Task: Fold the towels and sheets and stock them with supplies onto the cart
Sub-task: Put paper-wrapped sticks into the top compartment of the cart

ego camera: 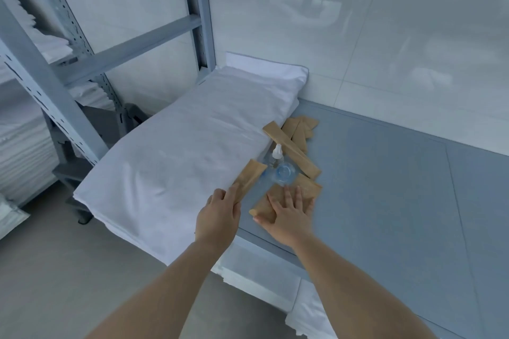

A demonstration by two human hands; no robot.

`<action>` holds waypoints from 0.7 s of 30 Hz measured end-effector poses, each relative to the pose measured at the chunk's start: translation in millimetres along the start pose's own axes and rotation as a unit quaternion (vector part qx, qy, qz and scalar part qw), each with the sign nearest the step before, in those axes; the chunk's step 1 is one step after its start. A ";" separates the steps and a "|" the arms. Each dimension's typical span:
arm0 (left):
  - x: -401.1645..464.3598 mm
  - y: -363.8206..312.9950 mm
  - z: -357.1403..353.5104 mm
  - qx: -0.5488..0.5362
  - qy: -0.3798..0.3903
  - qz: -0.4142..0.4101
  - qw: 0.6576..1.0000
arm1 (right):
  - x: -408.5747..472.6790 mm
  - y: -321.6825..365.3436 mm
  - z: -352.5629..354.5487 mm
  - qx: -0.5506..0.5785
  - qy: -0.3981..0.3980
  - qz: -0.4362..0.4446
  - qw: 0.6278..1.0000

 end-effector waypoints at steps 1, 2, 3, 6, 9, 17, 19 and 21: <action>0.1 0.9 0.8 -0.004 -0.001 -0.005 1.000 | -2.5 0.9 -1.7 -0.003 -0.004 0.000 1.000; -0.1 1.7 1.6 -0.006 0.001 -0.009 1.000 | -6.3 1.8 -3.0 -0.004 -0.006 0.000 1.000; -0.5 2.2 2.5 -0.007 0.004 -0.012 1.000 | -10.6 2.8 -4.1 -0.005 -0.006 0.000 1.000; -5.0 0.6 4.1 -0.012 0.020 -0.023 0.999 | -26.4 4.7 -7.1 -0.002 -0.003 -0.006 1.000; -14.9 -3.1 -1.1 -0.018 0.045 -0.036 0.998 | -46.0 5.9 -12.1 0.007 -0.003 -0.013 1.000; -36.7 -12.5 -23.0 -0.024 0.104 -0.038 0.994 | -84.4 2.0 -0.7 0.004 -0.047 0.017 0.999; -37.2 -13.0 -25.5 -0.015 0.100 -0.036 0.994 | -86.4 4.5 0.8 -0.017 -0.038 0.054 0.998; -36.9 -13.8 -27.4 -0.010 0.094 -0.033 0.995 | -89.0 9.2 -6.0 -0.042 -0.017 0.090 0.995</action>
Point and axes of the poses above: each hand's wrist, its own x-axis towards the middle knuckle, its own z-axis out of the back of the hand, y = z × x, the point moved 7 cm from there along x, towards the middle knuckle, and after that the axes turned 3 degrees about z, right-handed, at the moved point
